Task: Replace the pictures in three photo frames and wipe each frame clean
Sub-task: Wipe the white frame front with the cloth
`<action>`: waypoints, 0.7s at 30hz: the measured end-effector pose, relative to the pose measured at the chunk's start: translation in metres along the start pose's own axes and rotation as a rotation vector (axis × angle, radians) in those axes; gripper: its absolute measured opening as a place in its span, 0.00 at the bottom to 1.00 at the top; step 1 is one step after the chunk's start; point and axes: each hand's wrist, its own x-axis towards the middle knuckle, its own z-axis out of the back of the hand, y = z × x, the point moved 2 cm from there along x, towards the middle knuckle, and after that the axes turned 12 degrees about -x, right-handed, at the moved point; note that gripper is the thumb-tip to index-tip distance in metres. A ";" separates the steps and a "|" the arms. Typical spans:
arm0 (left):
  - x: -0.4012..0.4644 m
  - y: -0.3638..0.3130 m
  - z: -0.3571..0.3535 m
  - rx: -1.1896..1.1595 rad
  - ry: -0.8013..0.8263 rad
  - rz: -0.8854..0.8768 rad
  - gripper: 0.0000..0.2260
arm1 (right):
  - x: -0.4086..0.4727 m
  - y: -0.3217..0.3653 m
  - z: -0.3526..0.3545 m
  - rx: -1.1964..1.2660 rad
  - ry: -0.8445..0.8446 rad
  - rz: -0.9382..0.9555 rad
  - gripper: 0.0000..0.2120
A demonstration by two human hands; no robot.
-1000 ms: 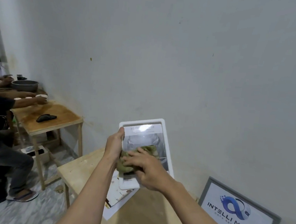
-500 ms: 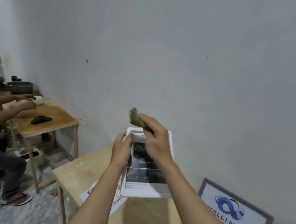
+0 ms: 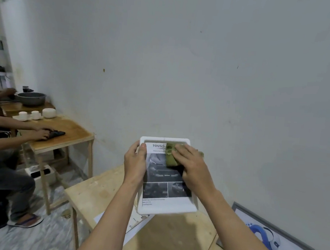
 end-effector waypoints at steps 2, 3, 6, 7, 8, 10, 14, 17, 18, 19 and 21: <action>0.004 -0.002 0.002 0.007 -0.035 0.005 0.10 | -0.023 0.005 -0.003 0.040 0.016 0.039 0.31; 0.008 -0.002 0.004 0.003 -0.059 0.011 0.09 | -0.037 0.007 -0.006 0.075 0.030 0.033 0.30; 0.017 0.006 0.013 -0.010 -0.108 0.024 0.08 | -0.082 0.013 -0.016 0.157 0.070 0.007 0.27; 0.019 0.010 0.015 -0.003 -0.124 0.036 0.09 | -0.095 0.015 -0.019 0.183 0.095 -0.012 0.28; 0.021 0.014 0.016 0.005 -0.138 0.052 0.10 | -0.104 0.017 -0.023 0.215 0.118 -0.039 0.29; 0.022 0.020 0.017 0.020 -0.177 0.088 0.11 | -0.116 0.021 -0.026 0.287 0.155 -0.118 0.31; 0.016 0.024 0.010 0.058 -0.303 0.137 0.14 | -0.109 0.046 -0.020 0.390 0.206 -0.136 0.31; 0.012 0.021 0.000 0.088 -0.298 0.157 0.15 | -0.096 0.079 -0.017 0.500 0.248 -0.059 0.28; 0.012 0.020 0.000 0.101 -0.286 0.155 0.14 | -0.092 0.083 -0.016 0.556 0.270 -0.068 0.27; 0.012 0.019 0.001 0.113 -0.278 0.155 0.14 | -0.088 0.083 -0.012 0.619 0.301 -0.102 0.27; 0.015 0.020 0.007 0.139 -0.284 0.141 0.14 | -0.075 0.075 -0.001 0.755 0.360 -0.178 0.28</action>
